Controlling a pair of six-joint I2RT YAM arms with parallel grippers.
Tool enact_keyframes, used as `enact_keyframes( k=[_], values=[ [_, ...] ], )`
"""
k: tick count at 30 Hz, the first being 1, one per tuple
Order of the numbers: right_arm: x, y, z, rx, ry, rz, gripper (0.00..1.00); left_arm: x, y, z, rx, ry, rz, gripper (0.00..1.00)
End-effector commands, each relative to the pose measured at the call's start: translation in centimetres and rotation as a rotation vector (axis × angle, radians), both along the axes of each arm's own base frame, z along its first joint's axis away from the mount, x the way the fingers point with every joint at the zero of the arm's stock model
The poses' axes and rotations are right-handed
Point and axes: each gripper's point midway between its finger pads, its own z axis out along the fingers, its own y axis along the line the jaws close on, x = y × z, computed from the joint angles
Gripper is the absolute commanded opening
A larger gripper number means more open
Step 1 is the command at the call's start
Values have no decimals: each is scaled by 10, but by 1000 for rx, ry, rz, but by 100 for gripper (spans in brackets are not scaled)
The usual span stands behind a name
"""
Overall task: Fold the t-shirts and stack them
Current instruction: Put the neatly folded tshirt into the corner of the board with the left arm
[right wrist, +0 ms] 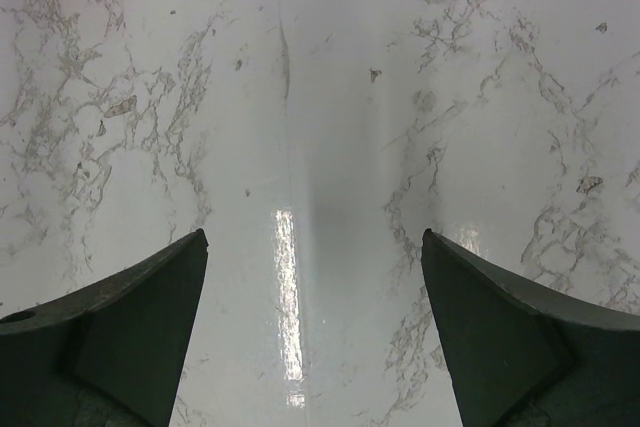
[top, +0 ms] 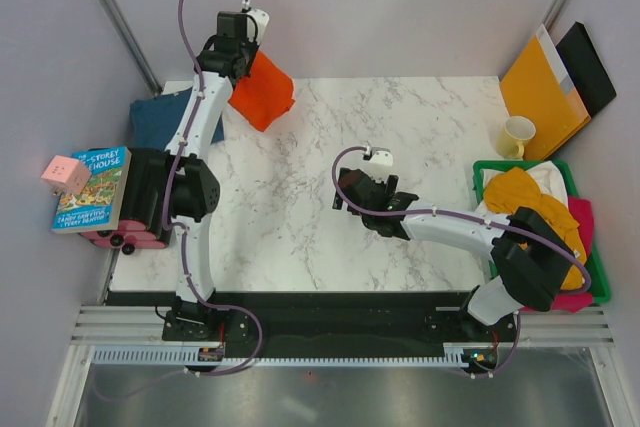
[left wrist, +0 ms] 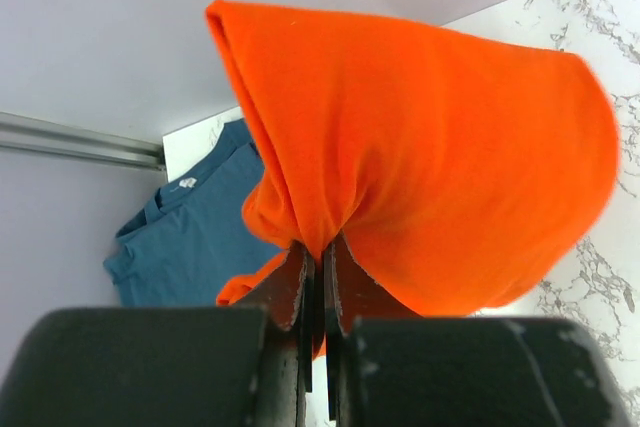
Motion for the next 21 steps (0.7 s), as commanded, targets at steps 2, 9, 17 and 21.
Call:
enact_keyframes(
  k=[2,9,17,21],
  values=[
    [0,-2,13,32,-34,-27,95,4,11,24,-37,-74,73,2],
    [-1,-4,11,27,-29,-30,95,13,40,-9,-4,-20,140,2],
    [-1,-1,7,22,-20,-26,95,13,65,-26,21,11,207,2],
    [0,0,6,23,-17,-25,95,12,90,-19,27,-7,264,2]
  ],
)
